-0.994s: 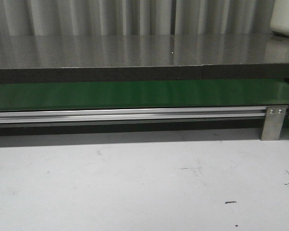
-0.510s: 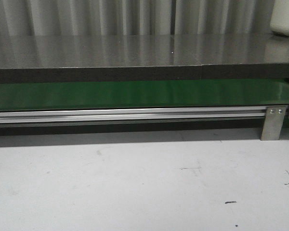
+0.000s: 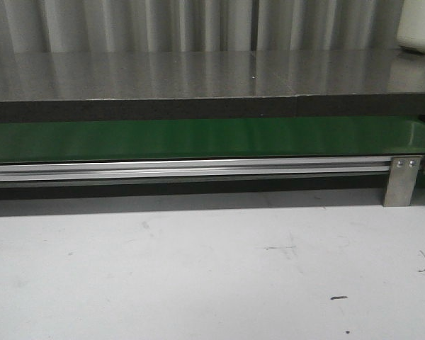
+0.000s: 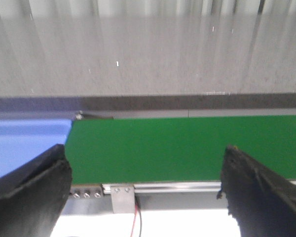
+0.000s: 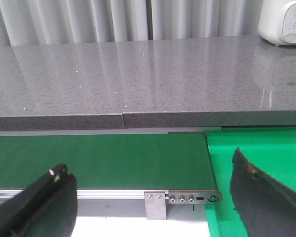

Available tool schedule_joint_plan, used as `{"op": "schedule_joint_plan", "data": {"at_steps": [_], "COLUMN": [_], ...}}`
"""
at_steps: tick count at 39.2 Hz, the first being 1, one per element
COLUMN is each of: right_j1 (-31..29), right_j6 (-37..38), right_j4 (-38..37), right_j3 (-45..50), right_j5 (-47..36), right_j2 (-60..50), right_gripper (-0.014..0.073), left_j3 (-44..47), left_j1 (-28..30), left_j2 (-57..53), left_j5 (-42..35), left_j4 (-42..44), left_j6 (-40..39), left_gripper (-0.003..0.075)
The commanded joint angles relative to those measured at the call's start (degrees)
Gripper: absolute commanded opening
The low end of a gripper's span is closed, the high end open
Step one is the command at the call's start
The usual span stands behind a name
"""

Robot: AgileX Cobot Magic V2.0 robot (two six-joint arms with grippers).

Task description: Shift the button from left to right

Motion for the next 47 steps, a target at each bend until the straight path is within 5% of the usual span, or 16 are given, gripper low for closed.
{"op": "schedule_joint_plan", "data": {"at_steps": [1, 16, 47], "right_j1": [-0.3, -0.3, -0.3], "right_j6": [-0.3, -0.3, -0.3], "right_j4": [0.2, 0.2, 0.2], "right_j3": [-2.1, -2.1, -2.1], "right_j5": [-4.3, -4.0, -4.0], "right_j2": [0.8, 0.8, 0.8], "right_gripper": [0.0645, 0.0645, 0.0645], "left_j3": [-6.1, -29.5, -58.4], "left_j1": [-0.3, 1.8, 30.6], "left_j2": [8.3, 37.5, 69.0], "left_j5": [-3.1, 7.6, 31.2], "left_j4": [-3.9, -4.0, -7.5], "left_j6": [-0.9, -0.3, 18.8], "left_gripper": [0.0582, 0.053, 0.0524]}}
